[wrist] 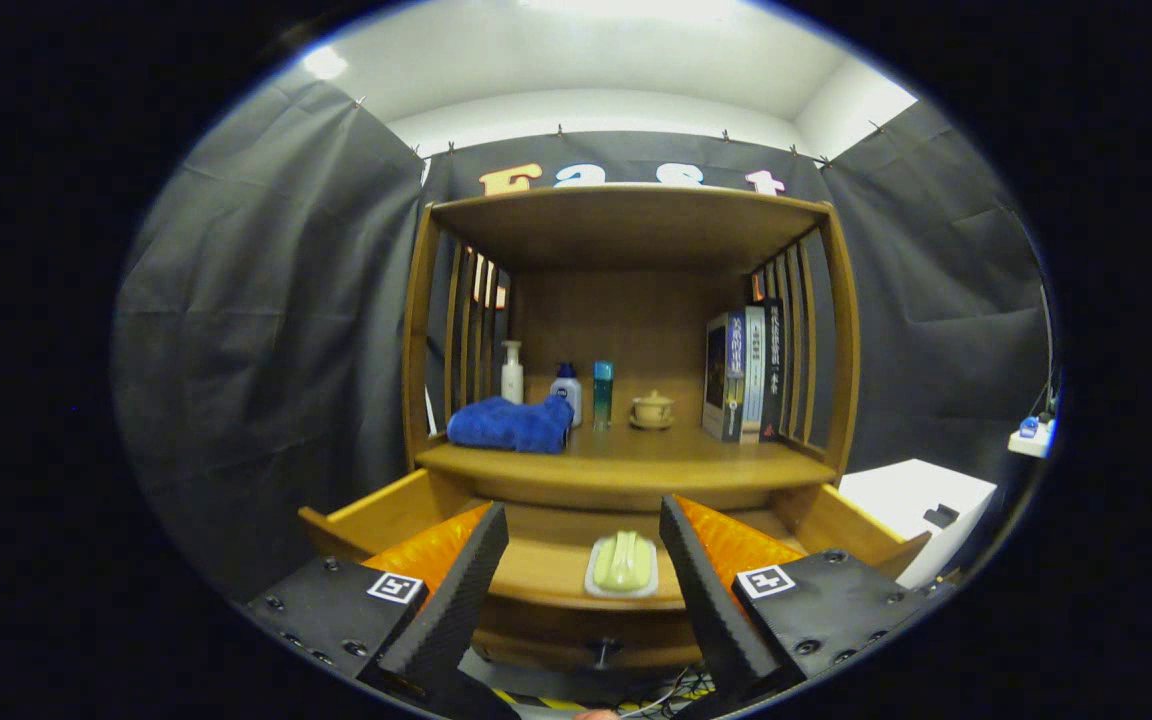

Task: Pull open the drawer, take out the items inside it, and place them on the countertop above the cabinet.

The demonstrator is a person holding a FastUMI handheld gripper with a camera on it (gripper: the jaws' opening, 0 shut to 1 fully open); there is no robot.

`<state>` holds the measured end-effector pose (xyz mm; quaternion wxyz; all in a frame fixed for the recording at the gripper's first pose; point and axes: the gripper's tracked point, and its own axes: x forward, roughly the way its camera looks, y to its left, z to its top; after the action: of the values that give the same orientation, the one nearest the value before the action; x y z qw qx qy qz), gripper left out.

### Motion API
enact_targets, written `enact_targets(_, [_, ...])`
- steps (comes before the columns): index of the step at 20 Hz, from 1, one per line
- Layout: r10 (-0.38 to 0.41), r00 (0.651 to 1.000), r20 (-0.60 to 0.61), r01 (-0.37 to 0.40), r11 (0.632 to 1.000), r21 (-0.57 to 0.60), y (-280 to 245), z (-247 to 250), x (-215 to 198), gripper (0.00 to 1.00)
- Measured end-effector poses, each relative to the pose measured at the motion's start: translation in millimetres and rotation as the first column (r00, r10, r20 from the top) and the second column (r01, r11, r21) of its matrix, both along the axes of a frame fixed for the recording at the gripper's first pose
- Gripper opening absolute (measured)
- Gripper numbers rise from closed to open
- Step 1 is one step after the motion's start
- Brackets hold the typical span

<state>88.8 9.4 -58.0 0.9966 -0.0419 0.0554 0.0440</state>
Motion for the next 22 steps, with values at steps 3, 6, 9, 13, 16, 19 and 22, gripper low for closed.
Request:
enact_targets(3, [-0.007,0.999,-0.033,0.007,1.0,0.003,-6.3,31.1,45.6,0.98])
enact_targets(6, [0.002,0.976,-0.217,0.001,1.0,0.013,-9.7,5.9,88.4,0.98])
enact_targets(9, [-0.002,0.912,-0.41,0.031,0.997,0.064,-15.0,-40.1,114.1,0.99])
enact_targets(13, [-0.047,0.836,-0.547,0.07,0.997,0.021,-20.6,-77.1,128.8,0.99])
enact_targets(16, [-0.062,0.758,-0.65,0.084,0.996,0.003,-26.6,-113.5,131.5,0.99])
enact_targets(19, [-0.067,0.682,-0.729,0.112,0.994,0.013,-28.5,-140.3,129.4,1.0])
enact_targets(22, [-0.106,0.632,-0.767,0.153,0.988,-0.01,-40.7,-157.2,129.7,0.99])
